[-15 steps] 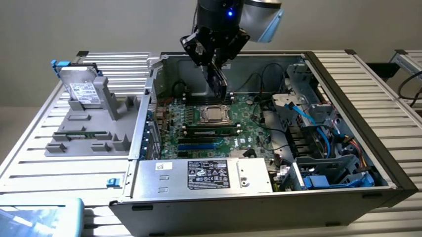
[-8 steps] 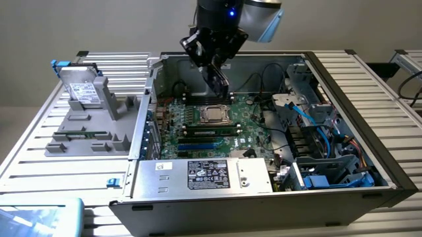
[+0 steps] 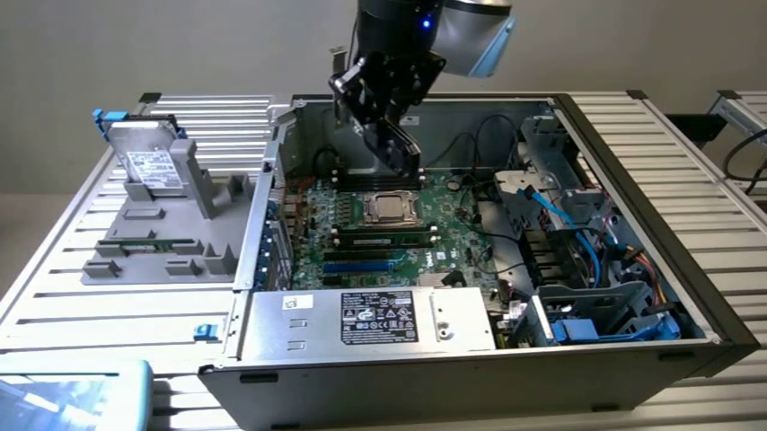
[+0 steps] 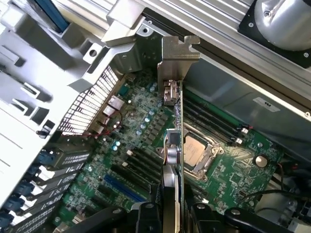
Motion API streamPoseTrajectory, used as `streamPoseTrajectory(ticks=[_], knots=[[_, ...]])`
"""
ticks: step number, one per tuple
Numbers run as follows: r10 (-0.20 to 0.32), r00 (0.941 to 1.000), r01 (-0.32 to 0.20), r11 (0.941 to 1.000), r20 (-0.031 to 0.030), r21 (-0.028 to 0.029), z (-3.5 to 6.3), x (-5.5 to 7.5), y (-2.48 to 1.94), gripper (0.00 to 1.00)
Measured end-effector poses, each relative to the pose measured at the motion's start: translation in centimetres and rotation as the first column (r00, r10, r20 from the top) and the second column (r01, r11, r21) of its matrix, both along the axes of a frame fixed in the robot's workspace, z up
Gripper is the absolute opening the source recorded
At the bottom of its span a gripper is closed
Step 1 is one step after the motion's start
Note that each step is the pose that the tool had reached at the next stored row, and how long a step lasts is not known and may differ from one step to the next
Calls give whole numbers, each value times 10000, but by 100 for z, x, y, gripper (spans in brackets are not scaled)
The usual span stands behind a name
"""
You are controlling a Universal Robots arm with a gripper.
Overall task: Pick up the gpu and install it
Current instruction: 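Insert the gpu into the slot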
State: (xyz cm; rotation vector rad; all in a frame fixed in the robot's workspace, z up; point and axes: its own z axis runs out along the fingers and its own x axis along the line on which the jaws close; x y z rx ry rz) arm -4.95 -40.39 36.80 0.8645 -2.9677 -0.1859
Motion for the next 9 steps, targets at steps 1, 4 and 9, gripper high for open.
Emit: streamPoseTrajectory(ticks=[1, 4, 9], knots=[[180, 9998, -180, 9998, 0, 0, -1, 0, 0, 28], [731, 9973, -731, 9973, 0, 0, -3, 0, 0, 28], [1629, 9866, -1629, 9866, 0, 1, -8, 0, 0, 28]])
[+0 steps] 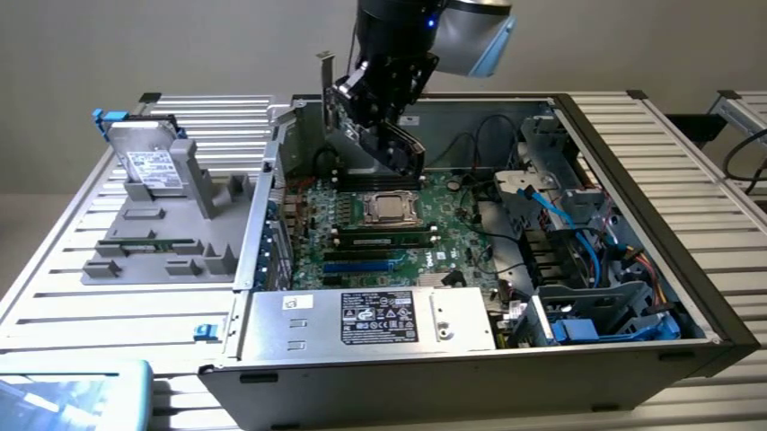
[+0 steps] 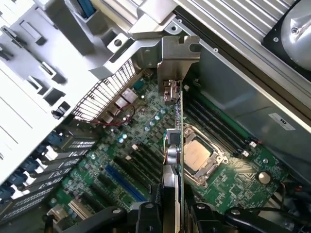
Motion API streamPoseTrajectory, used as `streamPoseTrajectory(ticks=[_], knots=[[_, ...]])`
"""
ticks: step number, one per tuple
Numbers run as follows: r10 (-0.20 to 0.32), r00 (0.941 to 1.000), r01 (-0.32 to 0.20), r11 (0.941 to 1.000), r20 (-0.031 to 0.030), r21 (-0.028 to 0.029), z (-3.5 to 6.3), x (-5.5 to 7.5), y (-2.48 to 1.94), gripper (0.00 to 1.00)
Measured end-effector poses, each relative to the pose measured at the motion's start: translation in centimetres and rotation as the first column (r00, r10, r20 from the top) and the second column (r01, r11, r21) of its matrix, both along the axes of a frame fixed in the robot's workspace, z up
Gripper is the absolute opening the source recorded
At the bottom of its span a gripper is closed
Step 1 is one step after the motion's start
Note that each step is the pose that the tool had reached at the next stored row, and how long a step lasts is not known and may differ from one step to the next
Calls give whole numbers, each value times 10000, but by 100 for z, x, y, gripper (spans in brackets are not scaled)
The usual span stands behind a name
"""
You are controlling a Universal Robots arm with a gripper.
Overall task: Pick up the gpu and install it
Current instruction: 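Insert the gpu into the slot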
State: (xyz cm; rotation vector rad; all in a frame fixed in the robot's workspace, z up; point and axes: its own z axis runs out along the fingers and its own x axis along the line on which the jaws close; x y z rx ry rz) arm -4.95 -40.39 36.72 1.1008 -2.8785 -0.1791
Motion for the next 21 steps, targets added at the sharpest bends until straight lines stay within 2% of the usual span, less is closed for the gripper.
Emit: streamPoseTrajectory(ticks=[3, 6, 9, 11, 14, 18, 21], knots=[[554, 9985, -554, 9985, -1, -6, -1, 0, 0, 28], [1092, 9940, -1092, 9940, -1, -16, -3, 0, 0, 28], [1586, 9873, -1586, 9873, 11, -72, -3, 0, 0, 28], [1835, 9830, -1834, 9829, 50, -130, -4, 0, 0, 28], [2137, 9768, -2133, 9766, 134, -259, -4, 0, 0, 28], [2498, 9680, -2485, 9674, 231, -490, -4, 0, 0, 28], [2803, 9595, -2781, 9583, 283, -655, -5, 0, 0, 28]])
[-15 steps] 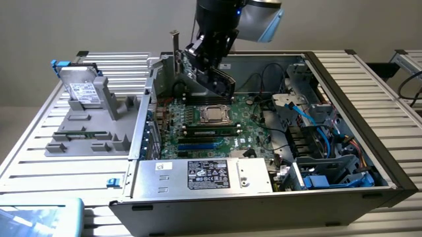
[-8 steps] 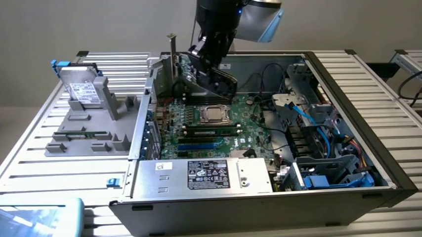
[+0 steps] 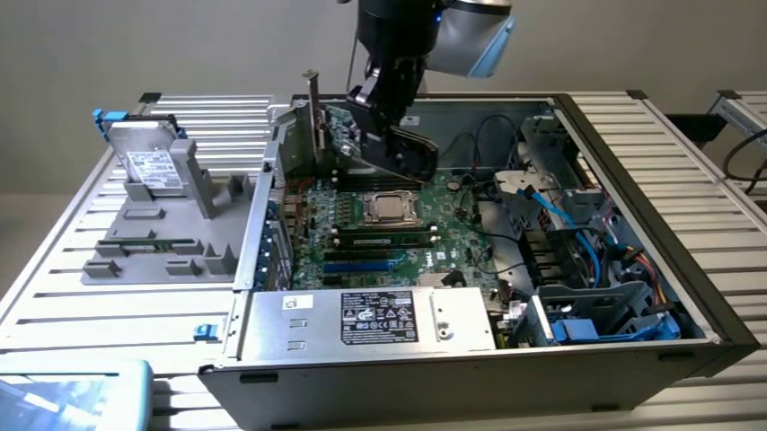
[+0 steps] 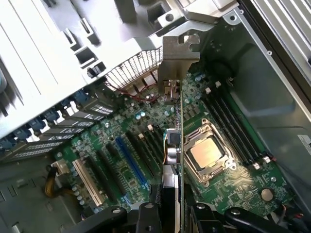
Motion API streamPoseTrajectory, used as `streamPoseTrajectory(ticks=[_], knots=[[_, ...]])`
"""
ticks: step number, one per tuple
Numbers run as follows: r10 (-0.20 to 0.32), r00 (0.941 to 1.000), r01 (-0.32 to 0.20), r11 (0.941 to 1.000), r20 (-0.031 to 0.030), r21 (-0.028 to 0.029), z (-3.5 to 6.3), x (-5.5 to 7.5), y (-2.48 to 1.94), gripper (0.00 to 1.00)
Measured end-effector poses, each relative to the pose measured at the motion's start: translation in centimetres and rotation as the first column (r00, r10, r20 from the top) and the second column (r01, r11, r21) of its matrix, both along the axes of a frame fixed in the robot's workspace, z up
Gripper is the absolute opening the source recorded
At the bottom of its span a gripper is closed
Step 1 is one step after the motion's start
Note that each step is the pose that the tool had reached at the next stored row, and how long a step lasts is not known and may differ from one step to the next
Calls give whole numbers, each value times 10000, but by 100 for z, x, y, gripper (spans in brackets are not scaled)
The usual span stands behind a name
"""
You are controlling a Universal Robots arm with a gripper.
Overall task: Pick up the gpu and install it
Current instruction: 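Insert the gpu into the slot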
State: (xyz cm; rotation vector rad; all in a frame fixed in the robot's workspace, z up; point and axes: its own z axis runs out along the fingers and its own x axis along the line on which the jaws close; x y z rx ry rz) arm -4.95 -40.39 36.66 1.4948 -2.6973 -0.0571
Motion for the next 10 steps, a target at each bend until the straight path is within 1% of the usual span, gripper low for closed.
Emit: streamPoseTrajectory(ticks=[2, 4, 8, 10], knots=[[258, 9997, -257, 9996, 37, -94, -1, 0, 0, 28], [537, 9985, -536, 9984, 59, -165, -2, 0, 0, 28], [1165, 9932, -1163, 9928, 83, -271, -8, 0, 0, 28], [1506, 9886, -1503, 9882, 88, -302, -12, 0, 0, 28]])
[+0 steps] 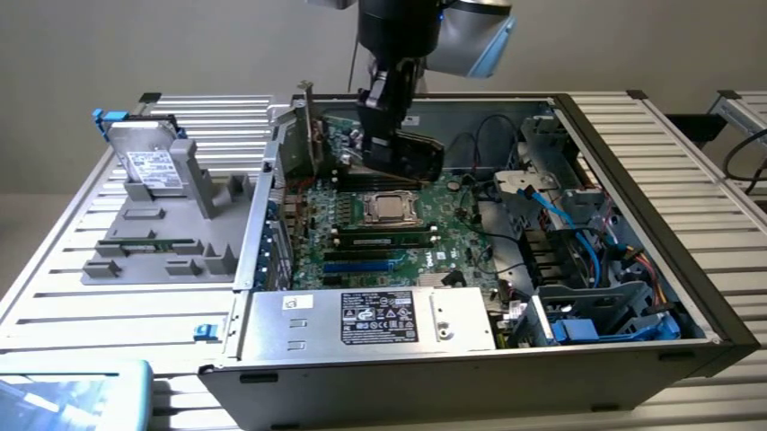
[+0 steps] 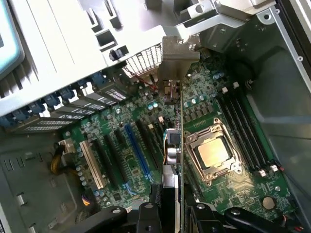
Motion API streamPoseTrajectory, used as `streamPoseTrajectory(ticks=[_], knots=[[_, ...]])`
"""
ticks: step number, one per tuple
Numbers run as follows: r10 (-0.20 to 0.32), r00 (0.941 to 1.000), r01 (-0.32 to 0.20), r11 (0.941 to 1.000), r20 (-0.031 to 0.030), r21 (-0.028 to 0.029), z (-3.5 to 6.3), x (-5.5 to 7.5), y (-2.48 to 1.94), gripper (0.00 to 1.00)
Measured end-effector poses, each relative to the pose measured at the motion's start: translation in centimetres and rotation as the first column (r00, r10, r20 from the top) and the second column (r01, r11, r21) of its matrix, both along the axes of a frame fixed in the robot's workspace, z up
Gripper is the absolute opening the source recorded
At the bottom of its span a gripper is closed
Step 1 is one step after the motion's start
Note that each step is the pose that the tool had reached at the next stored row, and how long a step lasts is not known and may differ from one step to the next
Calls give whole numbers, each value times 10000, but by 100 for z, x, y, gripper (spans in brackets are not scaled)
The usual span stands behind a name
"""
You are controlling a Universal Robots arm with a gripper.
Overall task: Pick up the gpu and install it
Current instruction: 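Insert the gpu into the slot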
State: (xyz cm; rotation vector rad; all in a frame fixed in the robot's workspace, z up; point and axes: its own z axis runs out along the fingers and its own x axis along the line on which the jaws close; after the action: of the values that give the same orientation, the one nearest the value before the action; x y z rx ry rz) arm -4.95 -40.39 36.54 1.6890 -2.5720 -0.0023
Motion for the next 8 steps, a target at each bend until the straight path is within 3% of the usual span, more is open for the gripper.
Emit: streamPoseTrajectory(ticks=[4, 8], knots=[[718, 9974, -718, 9974, 4, -9, -15, 0, 0, 28], [1450, 9894, -1450, 9894, 9, -9, -34, 0, 0, 28]])
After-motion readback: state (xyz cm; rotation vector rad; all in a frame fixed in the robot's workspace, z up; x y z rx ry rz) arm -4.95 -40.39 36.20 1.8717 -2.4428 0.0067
